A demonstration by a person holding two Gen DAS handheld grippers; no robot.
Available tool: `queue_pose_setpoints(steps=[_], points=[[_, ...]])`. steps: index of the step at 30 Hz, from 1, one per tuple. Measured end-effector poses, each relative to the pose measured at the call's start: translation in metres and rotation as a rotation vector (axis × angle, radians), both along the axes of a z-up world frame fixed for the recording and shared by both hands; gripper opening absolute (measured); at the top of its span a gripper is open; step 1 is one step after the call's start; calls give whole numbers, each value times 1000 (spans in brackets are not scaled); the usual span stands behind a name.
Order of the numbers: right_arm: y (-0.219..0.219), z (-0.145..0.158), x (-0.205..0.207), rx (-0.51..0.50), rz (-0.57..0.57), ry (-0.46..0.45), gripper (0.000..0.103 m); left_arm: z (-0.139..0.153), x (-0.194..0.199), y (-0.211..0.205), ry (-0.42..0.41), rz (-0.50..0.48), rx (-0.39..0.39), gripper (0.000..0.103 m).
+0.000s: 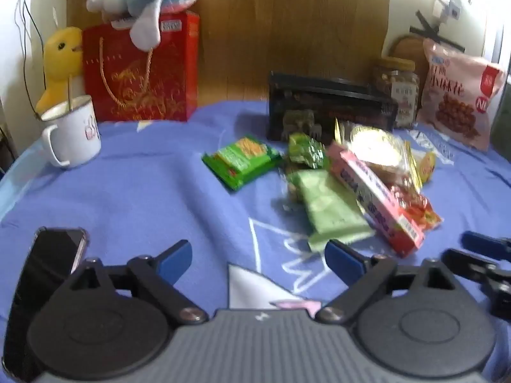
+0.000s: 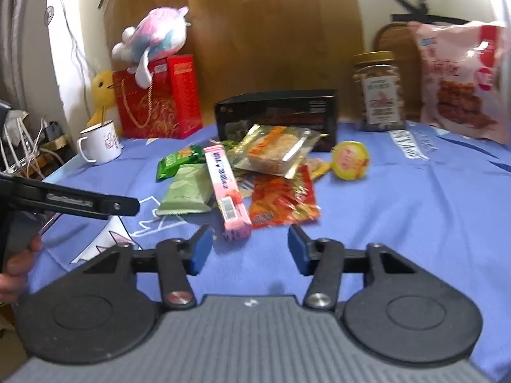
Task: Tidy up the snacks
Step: 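Move the right gripper toward the pink UHA candy box, then grasp the pink UHA candy box with the right gripper and lift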
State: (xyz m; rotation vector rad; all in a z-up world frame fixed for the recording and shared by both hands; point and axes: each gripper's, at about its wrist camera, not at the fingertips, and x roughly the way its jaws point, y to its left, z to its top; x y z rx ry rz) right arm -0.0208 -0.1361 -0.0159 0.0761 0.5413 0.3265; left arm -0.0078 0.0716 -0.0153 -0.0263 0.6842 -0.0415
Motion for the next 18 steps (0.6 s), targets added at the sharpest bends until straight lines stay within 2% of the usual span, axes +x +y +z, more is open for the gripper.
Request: queue_pose_setpoints(steps=[3,4,5,6,10,12,15,17,18], points=[[9,-1,22,0,43,31,50,8,4,1,-13,-22,-20,92],[11,-3,29,4,55,46,45,10,8,2,-7,-30,-31,89],[13,-6,37,7,70,67,30,11,11,0,-3,-39,-39,86],[16,-10,44,9,83,96,28,14,14,0,1,-48,-43,85],[2,-9,32,9,112,102,27,21,18,-6,-37,-65,-51,77],[-19,-4,18,10,135,112,26,23,18,-7,-55,-111,-103,70],[-58,-1,-9,-30,195,120,29,20,24,-17,-24,-187,-179,64],[-83,3,-20,-107,88,97,40,17,27,-32,-2,-233,-174,61],[-95,4,-26,-135,5,78,42,16,28,-41,3,-254,-165,60]])
